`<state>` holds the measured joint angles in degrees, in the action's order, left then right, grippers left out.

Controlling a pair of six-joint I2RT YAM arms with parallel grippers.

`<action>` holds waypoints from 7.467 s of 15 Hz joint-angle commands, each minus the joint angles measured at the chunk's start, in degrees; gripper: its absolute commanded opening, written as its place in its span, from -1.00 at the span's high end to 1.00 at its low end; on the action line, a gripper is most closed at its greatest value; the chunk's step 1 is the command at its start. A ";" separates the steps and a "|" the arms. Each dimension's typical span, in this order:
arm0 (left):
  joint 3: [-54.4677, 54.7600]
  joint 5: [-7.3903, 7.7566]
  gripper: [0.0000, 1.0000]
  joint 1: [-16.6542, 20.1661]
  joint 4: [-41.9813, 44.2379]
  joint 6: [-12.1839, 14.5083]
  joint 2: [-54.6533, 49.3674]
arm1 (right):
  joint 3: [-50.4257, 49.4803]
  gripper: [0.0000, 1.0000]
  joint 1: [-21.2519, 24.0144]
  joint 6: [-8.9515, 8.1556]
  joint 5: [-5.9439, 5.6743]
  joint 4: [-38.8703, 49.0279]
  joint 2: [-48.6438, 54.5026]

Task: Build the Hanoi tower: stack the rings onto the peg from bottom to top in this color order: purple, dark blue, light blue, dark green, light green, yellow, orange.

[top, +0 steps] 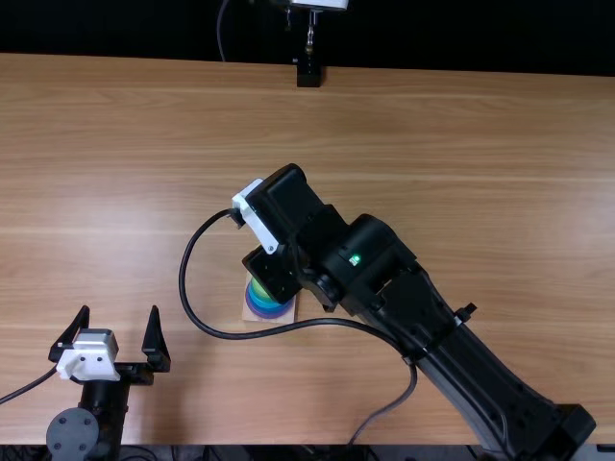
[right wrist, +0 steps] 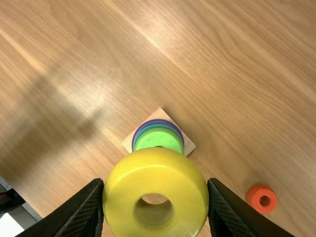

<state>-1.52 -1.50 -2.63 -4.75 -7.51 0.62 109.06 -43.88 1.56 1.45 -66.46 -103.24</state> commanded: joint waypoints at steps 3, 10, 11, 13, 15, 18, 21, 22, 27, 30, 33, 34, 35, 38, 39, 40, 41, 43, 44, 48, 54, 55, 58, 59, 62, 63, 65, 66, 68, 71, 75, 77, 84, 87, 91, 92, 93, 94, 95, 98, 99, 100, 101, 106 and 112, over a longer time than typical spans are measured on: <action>1.52 -0.61 -1.00 0.35 -0.31 0.65 -0.62 | 0.63 1.00 -0.51 -0.09 -0.08 0.05 -2.84; 1.52 -0.61 -1.00 0.35 -0.31 0.65 -0.62 | 0.37 1.00 -0.42 0.02 -0.08 -0.16 -4.16; 1.52 -0.61 -1.00 0.35 -0.31 0.65 -0.62 | 0.28 1.00 -0.42 0.02 -0.19 -0.16 -4.16; 1.52 -0.61 -1.00 0.35 -0.31 0.65 -0.62 | 0.37 0.72 -0.51 0.02 -0.29 -0.47 -4.16; 1.52 -0.61 -1.00 0.35 -0.31 0.65 -0.62 | 0.28 -1.00 -0.51 0.02 -1.14 -1.00 -4.34; 1.52 -0.61 -1.00 0.35 -0.31 0.76 -0.62 | 0.37 -1.00 -0.24 -0.09 -2.30 0.05 -4.25; 1.52 -0.61 -1.00 0.35 -0.31 0.65 -0.62 | 1.69 -1.00 -0.16 -0.40 -2.19 0.16 -4.25; 1.52 -0.61 -1.00 0.35 -0.31 0.65 -0.62 | 3.01 -1.00 -0.07 -0.40 -2.19 0.16 -4.34; 1.52 -0.61 -1.00 0.35 -0.31 0.65 -0.62 | 6.52 -1.00 7.58 -0.51 -2.19 1.00 -5.30; 1.52 -0.61 -1.00 0.35 -0.31 0.65 -0.62 | 0.46 -1.00 10.30 -0.30 -2.40 11.66 -5.22; 1.52 -0.61 -1.00 0.35 -0.31 0.65 -0.62 | -13.25 -1.00 14.87 -0.09 -2.72 27.27 -4.78; 1.52 -0.61 -1.00 0.35 -0.31 0.76 -0.62 | -17.65 -1.00 16.63 0.02 -2.72 30.96 -4.78; 1.52 -0.61 -1.00 0.35 -0.31 0.65 -0.62 | -21.78 -1.00 18.04 0.12 -2.61 34.23 -4.78; 1.52 -0.61 -1.00 0.35 -0.31 0.65 -0.62 | -31.45 -1.00 21.55 0.23 -2.40 38.34 -4.69; 1.52 -0.61 -1.00 0.35 -0.31 0.65 -0.62 | -33.73 -1.00 22.08 0.12 -2.19 38.34 -4.69; 1.52 -0.61 -1.00 0.35 -0.31 0.76 -0.62 | -36.19 -1.00 22.34 0.12 -2.40 38.34 -4.78; 1.52 -0.61 -1.00 0.35 -0.31 0.65 -0.62 | -37.95 -1.00 22.61 0.02 -2.40 38.34 -4.78; 1.52 -0.61 -1.00 0.35 -0.31 0.65 -0.62 | -40.41 -1.00 23.31 -0.09 -2.30 38.34 -4.78; 1.52 -0.61 -1.00 0.35 -0.31 0.65 -0.62 | -41.29 -1.00 23.84 -0.09 -2.19 38.34 -4.78; 1.52 -0.72 -1.00 0.35 -0.31 0.65 -0.62 | -43.93 -1.00 25.51 0.02 -2.19 38.23 -4.78; 1.52 -0.61 -1.00 0.35 -0.31 0.65 -0.62 | -45.42 -0.75 25.60 -0.09 -2.19 37.28 -4.78; 1.52 -0.61 -1.00 0.35 -0.31 0.76 -0.62 | -45.42 0.02 25.60 -0.09 -2.09 37.28 -4.78; 1.52 -0.72 -1.00 0.35 -0.31 0.65 -0.62 | -45.51 1.00 25.60 -0.09 -1.98 36.97 -4.78; 1.52 -0.61 -1.00 0.35 -0.31 0.65 -0.62 | -45.42 1.00 25.68 -0.19 -1.98 36.97 -4.78; 1.52 -0.61 -1.00 0.35 -0.31 0.76 -0.62 | -44.63 1.00 25.68 0.12 -2.19 36.97 -4.78; 1.52 -0.61 -1.00 0.35 -0.31 0.65 -0.62 | -44.54 1.00 25.77 0.23 -2.30 36.86 -4.78; 1.52 -0.61 -1.00 0.35 -0.31 0.76 -0.62 | -41.29 1.00 25.77 0.23 -2.30 32.85 -4.78; 1.52 -0.61 -1.00 0.35 -0.31 0.65 -0.62 | -39.36 1.00 25.77 0.12 -2.30 28.85 -4.78; 1.52 -0.61 -1.00 0.35 -0.31 0.76 -0.62 | -34.79 1.00 25.60 0.02 -2.19 21.68 -4.78; 1.52 -0.61 -1.00 0.35 -0.31 0.76 -0.62 | -26.88 1.00 25.24 -0.19 -2.09 14.40 -4.69; 1.52 -0.61 -1.00 0.35 -0.31 0.65 -0.62 | -15.45 1.00 24.89 -0.40 -1.77 5.01 -4.60; 1.52 -0.61 -1.00 0.35 -0.31 0.76 -0.62 | -9.91 1.00 24.72 -0.40 -1.66 0.16 -4.69; 1.52 -0.61 -1.00 0.35 -0.31 0.76 -0.62 | 1.51 1.00 13.38 -0.51 -1.56 -4.69 -5.13; 1.52 -0.61 -1.00 0.35 -0.31 0.65 -0.62 | 2.83 1.00 10.83 -5.89 -1.56 -6.17 -5.22; 1.52 -0.61 -1.00 0.35 -0.31 0.76 -0.62 | 7.14 1.00 6.79 -6.41 -1.56 -6.17 -5.22; 1.52 -0.61 -1.00 0.35 -0.31 0.65 -0.62 | 8.02 1.00 5.82 -6.41 -1.56 -6.17 -5.22; 1.52 -0.61 -1.00 0.35 -0.31 0.76 -0.62 | 8.02 1.00 5.38 -6.41 -1.56 -6.17 -5.22; 1.52 -0.61 -1.00 0.35 -0.31 0.76 -0.62 | 8.02 1.00 4.68 -6.52 -1.56 -6.17 -5.22; 1.52 -0.61 -1.00 0.35 -0.31 0.76 -0.62 | 8.02 1.00 3.71 -6.63 -1.56 -6.06 -5.22; 1.52 -0.61 -1.00 0.35 -0.31 0.65 -0.62 | 7.93 1.00 2.57 -7.68 -1.56 -6.06 -5.13; 1.52 -0.61 -1.00 0.35 -0.31 0.65 -0.62 | 7.93 1.00 2.57 -7.68 -1.56 -6.06 -5.13; 1.52 -0.61 -1.00 0.35 -0.31 0.76 -0.62 | 7.84 1.00 2.57 -7.68 -1.56 -6.06 -5.13; 1.52 -0.61 -1.00 0.35 -0.31 0.65 -0.62 | 7.75 1.00 2.48 -7.68 -1.56 -5.96 -5.13; 1.52 -0.61 -1.00 0.35 -0.31 0.76 -0.62 | 7.58 1.00 1.34 -7.79 -1.56 -5.32 -5.13; 1.52 -0.61 -1.00 0.35 -0.31 0.65 -0.62 | 7.40 1.00 -0.24 -7.79 -1.56 -5.22 -5.22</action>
<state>-1.50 -1.50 -2.61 -4.75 -7.49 0.62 115.48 -43.38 -5.93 -0.01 -71.92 -107.74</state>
